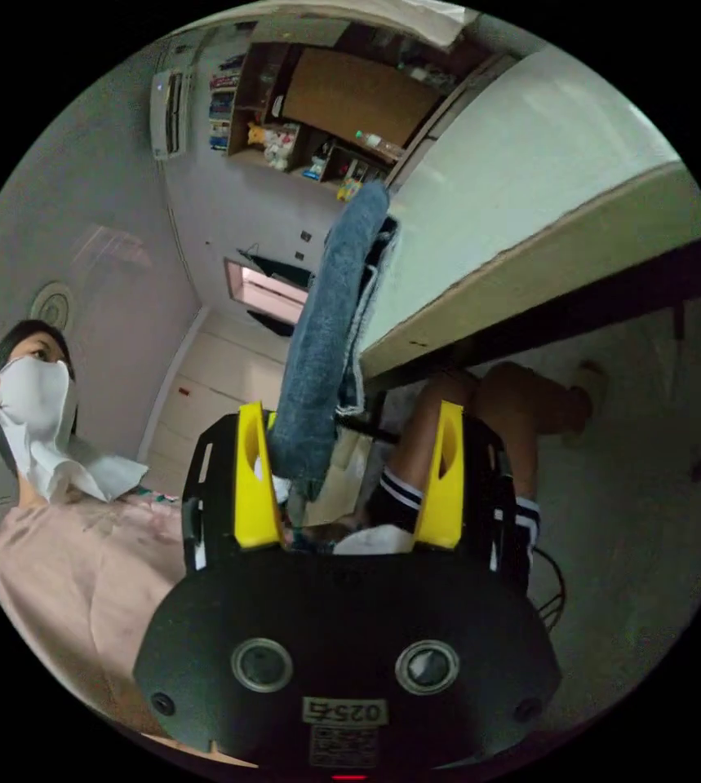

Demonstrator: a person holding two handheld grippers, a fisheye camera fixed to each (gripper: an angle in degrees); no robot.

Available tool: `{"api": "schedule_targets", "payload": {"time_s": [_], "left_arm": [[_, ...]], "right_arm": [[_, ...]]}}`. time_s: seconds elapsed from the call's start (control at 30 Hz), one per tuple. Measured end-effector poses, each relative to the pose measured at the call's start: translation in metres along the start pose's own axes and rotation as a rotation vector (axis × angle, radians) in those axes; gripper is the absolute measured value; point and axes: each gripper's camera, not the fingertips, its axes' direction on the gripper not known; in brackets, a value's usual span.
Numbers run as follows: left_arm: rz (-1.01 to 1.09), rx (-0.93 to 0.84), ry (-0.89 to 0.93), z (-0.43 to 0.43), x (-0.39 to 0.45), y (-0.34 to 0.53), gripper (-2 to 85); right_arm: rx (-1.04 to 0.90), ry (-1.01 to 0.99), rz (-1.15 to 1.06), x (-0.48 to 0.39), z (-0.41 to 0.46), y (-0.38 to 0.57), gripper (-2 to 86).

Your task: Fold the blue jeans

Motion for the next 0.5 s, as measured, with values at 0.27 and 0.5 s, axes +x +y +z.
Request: {"api": "schedule_targets", "payload": {"time_s": [0.27,0.5], "left_arm": [[0.134,0.019,-0.088,-0.015,0.009,0.032,4.4],[0.204,0.077,-0.155,-0.023,0.007,0.068,4.6]], "right_arm": [[-0.052,-0.253,-0.066,0.028,0.042,-0.027,12.1],[-0.090,-0.339,-0.045,0.049,0.072,-0.043,12.1]]}}
